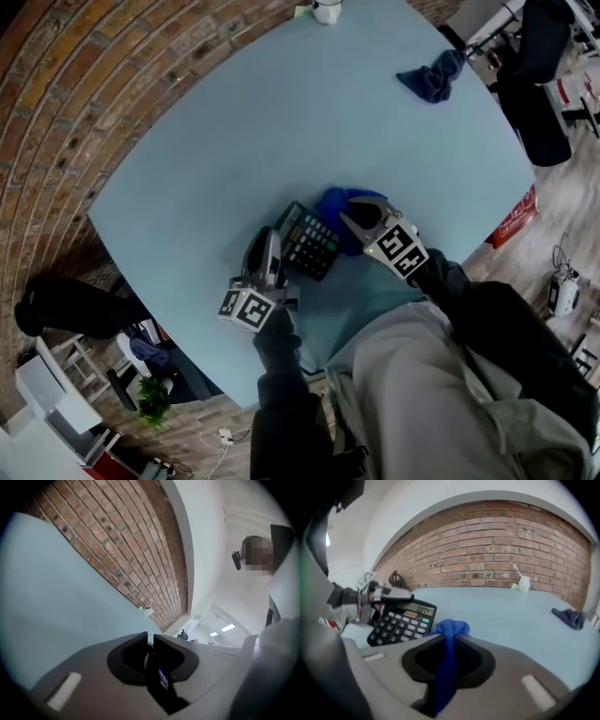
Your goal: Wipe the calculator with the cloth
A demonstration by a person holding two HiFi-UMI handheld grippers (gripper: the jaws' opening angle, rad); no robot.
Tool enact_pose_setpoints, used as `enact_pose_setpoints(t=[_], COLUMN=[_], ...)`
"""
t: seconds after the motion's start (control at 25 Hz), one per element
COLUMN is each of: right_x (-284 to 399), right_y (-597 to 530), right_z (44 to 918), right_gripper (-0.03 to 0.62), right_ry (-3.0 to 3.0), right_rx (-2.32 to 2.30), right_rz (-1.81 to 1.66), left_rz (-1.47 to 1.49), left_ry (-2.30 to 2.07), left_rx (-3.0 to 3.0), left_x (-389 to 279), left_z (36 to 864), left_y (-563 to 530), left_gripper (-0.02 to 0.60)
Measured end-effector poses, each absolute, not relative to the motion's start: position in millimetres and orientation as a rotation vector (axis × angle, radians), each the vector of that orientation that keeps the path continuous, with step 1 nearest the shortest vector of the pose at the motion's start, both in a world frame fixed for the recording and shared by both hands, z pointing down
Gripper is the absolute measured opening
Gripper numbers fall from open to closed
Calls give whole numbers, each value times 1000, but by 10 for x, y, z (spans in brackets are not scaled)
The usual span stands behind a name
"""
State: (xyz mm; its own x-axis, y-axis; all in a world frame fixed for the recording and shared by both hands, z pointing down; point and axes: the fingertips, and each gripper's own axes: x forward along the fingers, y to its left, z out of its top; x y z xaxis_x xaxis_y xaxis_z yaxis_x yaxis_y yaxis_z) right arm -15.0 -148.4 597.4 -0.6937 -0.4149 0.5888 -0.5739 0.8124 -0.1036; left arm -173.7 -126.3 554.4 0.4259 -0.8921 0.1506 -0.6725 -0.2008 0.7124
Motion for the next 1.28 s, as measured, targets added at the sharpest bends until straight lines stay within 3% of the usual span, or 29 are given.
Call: enact_pose_setpoints(t=[0.16, 0.44, 0.64, 0.96, 1.16, 1.28], right_x=[-191, -775, -497, -755, -484, -485], right_y=[-1284, -229, -1001, 253, -543, -587], right_z=[5542, 4609, 4304, 3811, 3691, 3534], right_gripper=[60, 60, 60, 60, 60, 60], right_ry=[-2582, -2672, -2669, -2674, -2688, -2674], right_rx=[648, 106, 519, 102, 527, 551], right_rz=[600, 147, 21, -152, -185, -195], left_rz=[-469, -654, -774, -827, -858, -866], left_ry=[-1417, -1506, -1483, -1539, -1527, -1554], left_rx=[1893, 1874, 1924, 1965, 2038, 2077], left_x=[-1776, -1704, -1576, -1434, -1309, -1246], left_z=[5320, 4694, 4236, 3836, 3596, 3455], left_y=[-1038, -732, -504, -262, -27, 56], left_gripper=[46, 46, 46, 46, 46, 46])
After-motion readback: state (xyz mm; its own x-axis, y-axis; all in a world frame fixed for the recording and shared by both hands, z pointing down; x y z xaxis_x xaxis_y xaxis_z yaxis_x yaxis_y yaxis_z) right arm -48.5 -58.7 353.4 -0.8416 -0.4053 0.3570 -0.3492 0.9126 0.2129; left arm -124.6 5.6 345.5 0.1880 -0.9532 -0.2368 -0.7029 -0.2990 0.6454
